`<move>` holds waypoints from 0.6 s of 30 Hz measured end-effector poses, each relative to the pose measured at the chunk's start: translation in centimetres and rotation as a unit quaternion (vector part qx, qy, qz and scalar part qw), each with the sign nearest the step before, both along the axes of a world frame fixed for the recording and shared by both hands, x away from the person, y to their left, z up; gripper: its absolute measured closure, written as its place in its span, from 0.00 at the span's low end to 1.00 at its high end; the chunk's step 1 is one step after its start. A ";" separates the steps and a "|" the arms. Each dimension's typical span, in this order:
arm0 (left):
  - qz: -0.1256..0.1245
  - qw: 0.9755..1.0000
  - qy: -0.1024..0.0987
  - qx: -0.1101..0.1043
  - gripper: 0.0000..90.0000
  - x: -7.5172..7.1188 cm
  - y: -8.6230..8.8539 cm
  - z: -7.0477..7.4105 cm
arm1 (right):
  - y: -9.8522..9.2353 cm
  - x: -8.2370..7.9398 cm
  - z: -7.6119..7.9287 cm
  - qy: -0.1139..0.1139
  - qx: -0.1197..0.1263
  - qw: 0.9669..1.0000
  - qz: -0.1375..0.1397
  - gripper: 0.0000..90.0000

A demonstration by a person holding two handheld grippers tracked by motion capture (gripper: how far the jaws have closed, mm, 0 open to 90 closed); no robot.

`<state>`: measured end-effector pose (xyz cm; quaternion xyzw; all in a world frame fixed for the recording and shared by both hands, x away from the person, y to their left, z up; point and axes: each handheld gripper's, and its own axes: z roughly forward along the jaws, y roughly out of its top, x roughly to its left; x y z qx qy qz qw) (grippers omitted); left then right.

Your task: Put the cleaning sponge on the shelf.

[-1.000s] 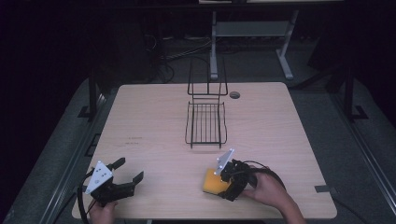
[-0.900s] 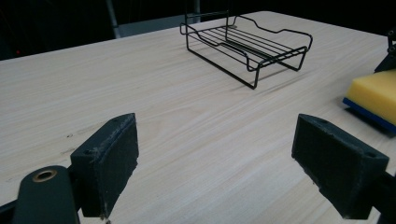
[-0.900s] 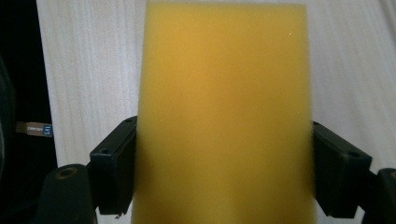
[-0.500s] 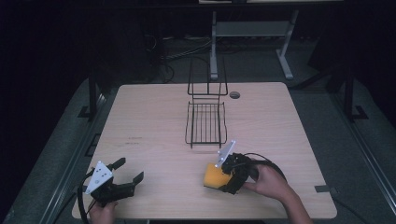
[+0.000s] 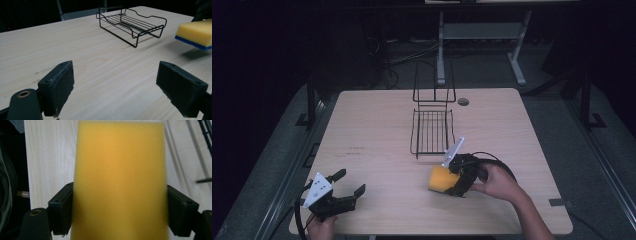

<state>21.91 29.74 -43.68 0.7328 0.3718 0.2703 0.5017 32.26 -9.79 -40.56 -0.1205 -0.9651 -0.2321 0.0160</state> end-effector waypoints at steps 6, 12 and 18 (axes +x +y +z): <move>-0.002 1.000 0.000 0.002 0.16 0.0 -0.1 0.0 | -0.3 1.0 0.8 0.000 0.000 1.000 -0.002 0.24; -0.001 1.000 0.000 -0.001 0.16 0.0 0.0 0.0 | -0.1 1.7 1.6 -0.005 0.001 1.000 -0.001 0.24; -0.004 1.000 -0.001 0.001 0.16 0.0 -0.1 0.0 | 0.2 2.4 2.1 -0.006 0.000 1.000 0.004 0.24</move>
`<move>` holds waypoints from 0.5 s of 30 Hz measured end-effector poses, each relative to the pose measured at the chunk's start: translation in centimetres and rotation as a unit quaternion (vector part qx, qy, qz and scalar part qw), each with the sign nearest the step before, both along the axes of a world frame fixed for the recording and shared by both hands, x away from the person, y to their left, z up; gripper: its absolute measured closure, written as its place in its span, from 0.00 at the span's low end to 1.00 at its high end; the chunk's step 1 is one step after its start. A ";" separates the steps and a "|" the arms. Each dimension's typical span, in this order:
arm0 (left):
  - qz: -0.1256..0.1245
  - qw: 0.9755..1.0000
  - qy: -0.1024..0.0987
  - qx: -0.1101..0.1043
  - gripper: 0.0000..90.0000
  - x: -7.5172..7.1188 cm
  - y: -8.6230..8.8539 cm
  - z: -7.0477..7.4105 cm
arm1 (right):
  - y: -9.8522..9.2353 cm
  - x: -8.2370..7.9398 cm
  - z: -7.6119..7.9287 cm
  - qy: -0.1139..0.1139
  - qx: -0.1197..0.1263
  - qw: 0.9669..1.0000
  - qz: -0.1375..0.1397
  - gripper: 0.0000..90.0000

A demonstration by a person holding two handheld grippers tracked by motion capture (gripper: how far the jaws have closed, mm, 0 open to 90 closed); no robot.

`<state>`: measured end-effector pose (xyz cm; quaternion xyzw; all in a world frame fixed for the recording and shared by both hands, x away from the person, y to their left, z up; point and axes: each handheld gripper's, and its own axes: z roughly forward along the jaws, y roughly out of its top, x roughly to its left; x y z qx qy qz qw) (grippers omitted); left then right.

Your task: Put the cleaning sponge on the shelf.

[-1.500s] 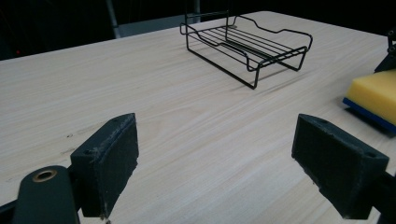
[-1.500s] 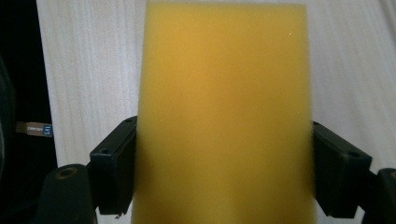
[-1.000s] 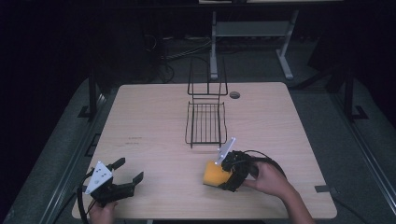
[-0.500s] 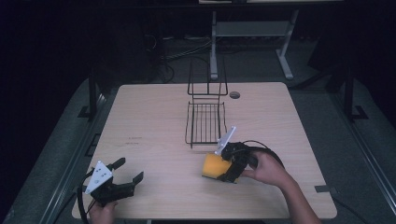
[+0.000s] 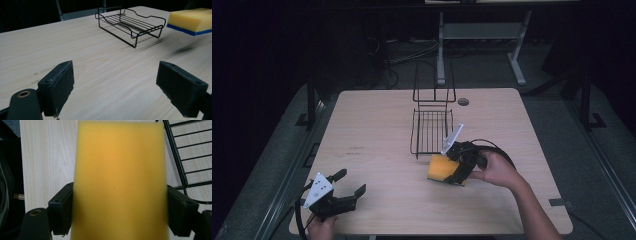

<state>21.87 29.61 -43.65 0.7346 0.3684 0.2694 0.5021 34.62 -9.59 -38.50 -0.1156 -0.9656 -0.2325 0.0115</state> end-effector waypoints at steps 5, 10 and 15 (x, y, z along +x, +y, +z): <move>0.000 1.000 -0.001 0.002 0.16 0.0 0.0 0.0 | 0.0 0.3 0.1 0.000 0.004 1.000 0.001 0.24; 0.001 1.000 0.000 -0.003 0.16 0.0 0.0 0.0 | 0.0 0.7 -0.2 0.004 0.002 1.000 -0.001 0.24; 0.000 1.000 0.001 0.002 0.16 0.0 0.0 0.0 | 0.0 1.1 -0.3 0.010 0.003 1.000 0.004 0.24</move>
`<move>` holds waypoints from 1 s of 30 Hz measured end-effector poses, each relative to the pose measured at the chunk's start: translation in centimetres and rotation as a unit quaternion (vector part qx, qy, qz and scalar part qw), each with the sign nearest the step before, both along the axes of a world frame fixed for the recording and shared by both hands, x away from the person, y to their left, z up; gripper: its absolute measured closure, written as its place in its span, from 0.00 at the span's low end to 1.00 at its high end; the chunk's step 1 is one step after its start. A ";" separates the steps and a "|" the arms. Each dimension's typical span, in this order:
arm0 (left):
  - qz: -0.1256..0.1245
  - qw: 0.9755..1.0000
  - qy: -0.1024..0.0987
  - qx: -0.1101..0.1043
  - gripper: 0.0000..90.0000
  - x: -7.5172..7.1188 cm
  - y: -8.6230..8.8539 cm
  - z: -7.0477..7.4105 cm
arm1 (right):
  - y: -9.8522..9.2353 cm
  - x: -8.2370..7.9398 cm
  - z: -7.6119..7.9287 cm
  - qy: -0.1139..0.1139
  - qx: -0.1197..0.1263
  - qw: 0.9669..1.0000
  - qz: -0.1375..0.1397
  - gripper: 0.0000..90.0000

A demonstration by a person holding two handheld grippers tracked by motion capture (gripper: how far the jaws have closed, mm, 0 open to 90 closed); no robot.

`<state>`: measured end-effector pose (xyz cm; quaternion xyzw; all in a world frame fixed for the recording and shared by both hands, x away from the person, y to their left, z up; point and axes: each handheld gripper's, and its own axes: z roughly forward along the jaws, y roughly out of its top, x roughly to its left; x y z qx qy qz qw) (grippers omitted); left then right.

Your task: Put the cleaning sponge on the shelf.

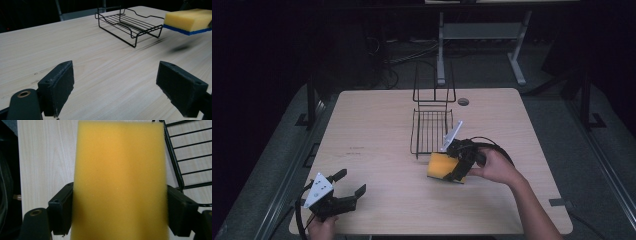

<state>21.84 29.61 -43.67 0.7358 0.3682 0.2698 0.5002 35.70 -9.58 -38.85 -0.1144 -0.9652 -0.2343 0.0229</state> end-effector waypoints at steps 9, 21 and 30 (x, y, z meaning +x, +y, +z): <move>0.000 1.000 -0.001 -0.002 0.16 0.0 0.0 0.0 | 0.7 0.5 0.8 -0.009 -0.013 1.000 0.005 0.24; 0.000 1.000 -0.001 -0.001 0.16 -0.1 0.0 0.0 | 1.6 1.0 1.0 -0.008 -0.020 1.000 0.014 0.24; -0.001 1.000 -0.001 0.000 0.16 0.0 0.0 0.0 | 1.8 1.4 1.0 -0.006 -0.033 0.999 0.012 0.24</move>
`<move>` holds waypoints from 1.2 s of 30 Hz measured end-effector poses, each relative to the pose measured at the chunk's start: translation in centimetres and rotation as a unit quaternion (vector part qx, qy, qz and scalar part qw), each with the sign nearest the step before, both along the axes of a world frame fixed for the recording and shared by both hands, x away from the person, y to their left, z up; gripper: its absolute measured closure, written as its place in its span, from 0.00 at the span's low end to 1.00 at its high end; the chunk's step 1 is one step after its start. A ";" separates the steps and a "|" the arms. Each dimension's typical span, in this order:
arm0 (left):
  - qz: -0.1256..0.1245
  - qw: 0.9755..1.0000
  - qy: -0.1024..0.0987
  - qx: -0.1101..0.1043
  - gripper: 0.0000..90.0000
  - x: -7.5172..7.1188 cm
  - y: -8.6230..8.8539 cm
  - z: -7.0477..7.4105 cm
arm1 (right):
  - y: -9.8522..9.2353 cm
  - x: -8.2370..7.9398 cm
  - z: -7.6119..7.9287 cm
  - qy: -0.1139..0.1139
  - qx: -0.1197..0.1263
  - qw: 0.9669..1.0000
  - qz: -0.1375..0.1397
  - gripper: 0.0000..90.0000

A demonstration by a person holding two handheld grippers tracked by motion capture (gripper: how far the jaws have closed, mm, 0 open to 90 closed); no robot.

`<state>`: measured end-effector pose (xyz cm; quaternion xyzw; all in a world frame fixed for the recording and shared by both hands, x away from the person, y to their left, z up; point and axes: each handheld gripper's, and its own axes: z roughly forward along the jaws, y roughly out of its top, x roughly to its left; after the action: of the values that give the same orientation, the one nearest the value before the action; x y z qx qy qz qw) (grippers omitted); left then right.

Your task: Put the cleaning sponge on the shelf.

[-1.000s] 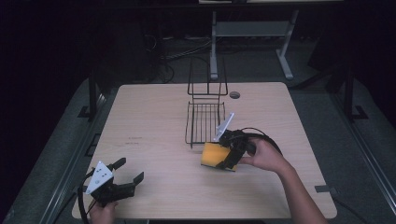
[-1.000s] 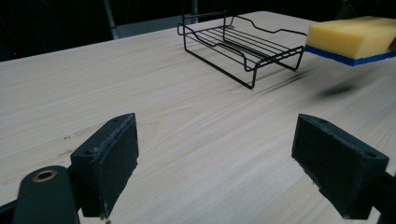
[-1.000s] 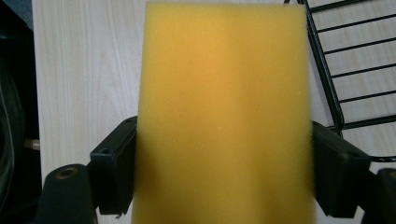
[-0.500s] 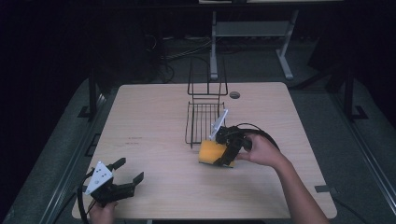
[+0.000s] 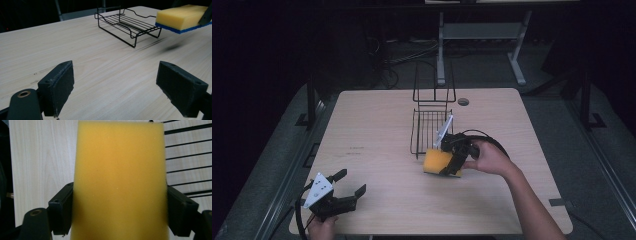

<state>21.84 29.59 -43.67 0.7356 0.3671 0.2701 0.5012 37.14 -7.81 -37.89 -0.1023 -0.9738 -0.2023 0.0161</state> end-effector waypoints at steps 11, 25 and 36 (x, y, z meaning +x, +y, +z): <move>-0.001 1.000 0.000 -0.001 0.16 0.0 0.0 0.0 | 0.7 0.8 0.6 -0.004 -0.006 1.000 0.007 0.24; -0.001 1.000 0.000 -0.006 0.16 0.0 0.2 0.0 | 1.4 3.5 0.2 0.009 -0.004 1.000 -0.005 0.24; -0.001 1.000 0.000 -0.007 0.16 0.1 0.2 0.0 | 2.1 5.4 0.1 0.015 -0.013 1.000 -0.006 0.24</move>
<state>21.91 29.78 -43.67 0.7327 0.3678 0.2671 0.5064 42.58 -5.72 -37.80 -0.1115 -0.9754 -0.1878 0.0284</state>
